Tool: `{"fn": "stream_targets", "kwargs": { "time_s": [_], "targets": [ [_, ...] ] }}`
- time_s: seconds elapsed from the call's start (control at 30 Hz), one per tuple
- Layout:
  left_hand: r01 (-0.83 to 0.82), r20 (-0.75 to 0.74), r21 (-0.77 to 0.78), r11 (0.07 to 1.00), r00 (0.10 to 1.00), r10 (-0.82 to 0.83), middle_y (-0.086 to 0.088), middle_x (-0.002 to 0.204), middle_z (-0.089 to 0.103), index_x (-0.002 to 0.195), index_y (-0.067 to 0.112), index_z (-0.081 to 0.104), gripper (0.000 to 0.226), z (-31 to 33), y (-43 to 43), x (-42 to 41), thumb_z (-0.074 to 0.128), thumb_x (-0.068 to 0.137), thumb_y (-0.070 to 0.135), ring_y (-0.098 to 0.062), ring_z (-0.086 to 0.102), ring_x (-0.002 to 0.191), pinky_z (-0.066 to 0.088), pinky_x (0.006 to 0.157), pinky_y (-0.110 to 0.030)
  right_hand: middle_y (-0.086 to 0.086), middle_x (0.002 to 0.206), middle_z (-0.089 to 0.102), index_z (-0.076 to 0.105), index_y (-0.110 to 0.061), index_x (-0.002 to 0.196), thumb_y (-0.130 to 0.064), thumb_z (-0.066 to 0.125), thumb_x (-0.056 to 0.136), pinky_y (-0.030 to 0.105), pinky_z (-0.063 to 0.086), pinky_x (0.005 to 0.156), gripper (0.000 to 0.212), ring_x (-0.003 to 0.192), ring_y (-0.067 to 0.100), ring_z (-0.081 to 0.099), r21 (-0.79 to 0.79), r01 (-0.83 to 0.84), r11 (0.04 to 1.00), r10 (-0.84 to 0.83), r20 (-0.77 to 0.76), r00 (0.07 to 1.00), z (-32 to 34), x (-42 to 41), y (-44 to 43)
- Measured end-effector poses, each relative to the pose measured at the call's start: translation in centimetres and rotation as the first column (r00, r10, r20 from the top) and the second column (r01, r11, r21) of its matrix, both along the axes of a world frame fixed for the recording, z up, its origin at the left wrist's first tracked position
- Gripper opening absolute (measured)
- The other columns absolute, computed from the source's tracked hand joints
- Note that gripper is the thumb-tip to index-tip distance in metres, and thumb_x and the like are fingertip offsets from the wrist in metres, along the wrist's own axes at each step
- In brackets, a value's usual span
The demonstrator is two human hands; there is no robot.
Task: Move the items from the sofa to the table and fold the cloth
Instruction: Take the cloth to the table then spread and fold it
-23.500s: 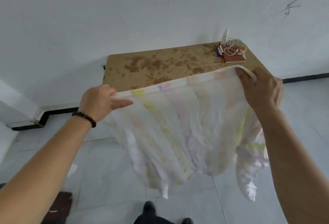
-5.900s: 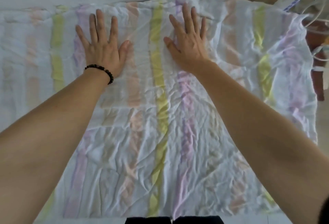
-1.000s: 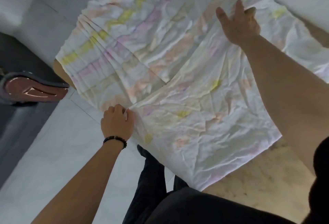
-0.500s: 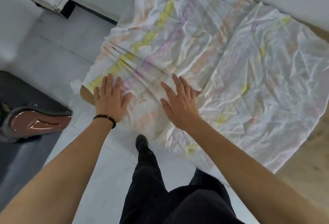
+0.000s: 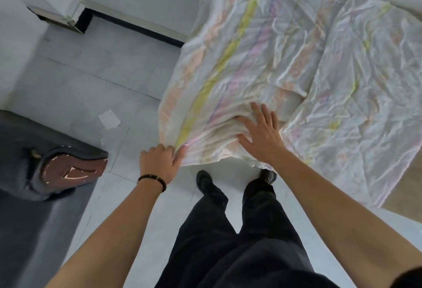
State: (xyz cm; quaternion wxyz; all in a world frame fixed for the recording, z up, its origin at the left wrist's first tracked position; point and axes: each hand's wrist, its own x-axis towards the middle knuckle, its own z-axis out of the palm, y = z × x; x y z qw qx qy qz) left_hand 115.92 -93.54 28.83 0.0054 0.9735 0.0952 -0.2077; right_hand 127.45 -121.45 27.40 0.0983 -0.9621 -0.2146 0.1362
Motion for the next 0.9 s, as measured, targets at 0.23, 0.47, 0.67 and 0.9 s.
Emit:
{"fn": "stream_targets", "kwargs": {
  "time_s": [0.23, 0.47, 0.67, 0.9],
  "targets": [
    [0.169, 0.2, -0.178, 0.969, 0.971, -0.132, -0.017, 0.15, 0.033, 0.141, 0.019, 0.042, 0.052, 0.0, -2.6, 6.2, 0.033, 0.099, 0.049, -0.038, 0.031, 0.137, 0.032, 0.105, -0.053, 0.007, 0.112, 0.059, 0.064, -0.019, 0.116, -0.034, 0.063, 0.092, 0.041, 0.047, 0.085, 0.028, 0.102, 0.03, 0.055, 0.056, 0.107, 0.993, -0.101, -0.098, 0.99, 1.4, -5.3, 2.2],
    [0.219, -0.014, -0.142, 0.965, 0.975, -0.223, -0.011, 0.159, -0.02, 0.154, 0.029, 0.0, 0.069, -1.1, -2.6, 7.0, 0.026, 0.095, 0.053, -0.031, -0.017, 0.146, -0.002, 0.118, -0.053, 0.004, 0.131, 0.054, 0.055, -0.023, 0.132, -0.025, 0.046, 0.103, 0.038, 0.043, 0.101, 0.031, 0.121, 0.025, 0.053, -0.015, -0.001, 1.0, -0.008, -0.638, 0.77, 2.9, -7.8, 1.9],
    [0.187, -0.133, -0.09, 0.978, 0.971, -0.198, -0.009, 0.16, -0.016, 0.151, 0.029, 0.011, 0.069, 0.7, -2.4, 7.7, 0.036, 0.092, 0.055, -0.031, -0.016, 0.146, -0.005, 0.113, -0.061, 0.0, 0.124, 0.061, 0.057, -0.023, 0.132, -0.034, 0.043, 0.103, 0.035, 0.049, 0.093, 0.034, 0.114, 0.022, 0.06, 0.129, 0.351, 0.928, -0.258, -0.459, 0.85, 4.8, -6.1, -0.7],
    [0.337, 0.154, -0.179, 0.924, 0.937, -0.312, -0.009, 0.162, -0.007, 0.154, 0.025, 0.007, 0.066, 1.6, -7.0, 13.9, 0.028, 0.098, 0.052, -0.031, -0.001, 0.148, 0.015, 0.116, -0.055, 0.005, 0.16, 0.023, 0.039, -0.027, 0.149, -0.03, 0.049, 0.1, 0.044, 0.027, 0.116, 0.05, 0.148, 0.025, 0.018, 0.092, 0.41, 0.907, -0.386, -0.201, 0.9, 4.8, -2.0, -5.0]
  ]
}}
